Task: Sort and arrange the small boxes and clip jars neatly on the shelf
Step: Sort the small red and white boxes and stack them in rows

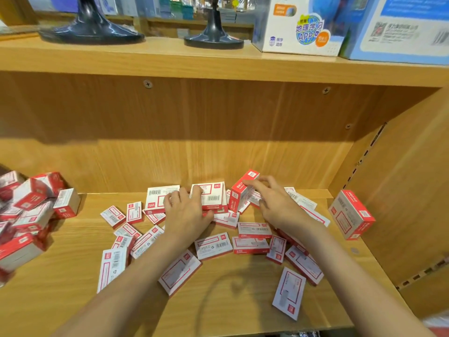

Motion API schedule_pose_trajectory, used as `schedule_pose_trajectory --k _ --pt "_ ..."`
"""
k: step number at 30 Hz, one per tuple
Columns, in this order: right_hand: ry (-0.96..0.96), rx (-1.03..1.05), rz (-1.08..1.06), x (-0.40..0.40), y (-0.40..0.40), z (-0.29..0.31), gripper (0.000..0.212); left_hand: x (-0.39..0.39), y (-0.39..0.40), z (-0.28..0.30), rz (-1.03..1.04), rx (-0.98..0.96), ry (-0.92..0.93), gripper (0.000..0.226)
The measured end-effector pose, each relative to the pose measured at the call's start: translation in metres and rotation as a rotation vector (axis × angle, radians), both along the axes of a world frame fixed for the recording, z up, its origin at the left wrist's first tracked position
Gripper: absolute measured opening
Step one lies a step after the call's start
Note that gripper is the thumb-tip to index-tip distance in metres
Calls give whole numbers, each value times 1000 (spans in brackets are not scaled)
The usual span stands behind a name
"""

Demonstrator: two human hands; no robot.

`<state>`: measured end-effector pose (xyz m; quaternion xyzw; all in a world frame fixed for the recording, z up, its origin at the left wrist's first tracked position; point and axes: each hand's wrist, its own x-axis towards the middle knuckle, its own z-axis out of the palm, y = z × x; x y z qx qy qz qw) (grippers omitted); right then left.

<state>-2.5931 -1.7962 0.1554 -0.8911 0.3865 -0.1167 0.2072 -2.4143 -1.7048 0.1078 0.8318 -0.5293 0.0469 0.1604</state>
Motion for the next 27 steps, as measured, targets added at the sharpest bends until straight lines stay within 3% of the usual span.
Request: schedule_pose_trajectory --k 5,9,12,15,19,21,23,27 --pt "17 -221 -1 -2 2 4 33 30 32 -3 -128 -7 -103 52" --pt "83 -299 52 2 -2 -1 36 39 45 -6 -107 -36 -99 51" --pt "64 -337 61 4 -3 -7 26 39 45 -5 -128 1 -67 52" --pt "-108 -261 -61 -3 -8 0 31 38 43 0 -191 -22 -8 61" --pt "-526 163 -284 -22 -16 27 27 21 30 8 -316 -153 99 64" --pt "-660 386 -302 -33 -15 35 25 6 16 13 -373 -182 224 62" --pt "-718 497 -274 -46 -12 36 23 -14 -1 20 -426 -169 485 55" --pt "-672 333 -68 -70 -10 31 27 -52 -30 37 -528 -98 968 53"
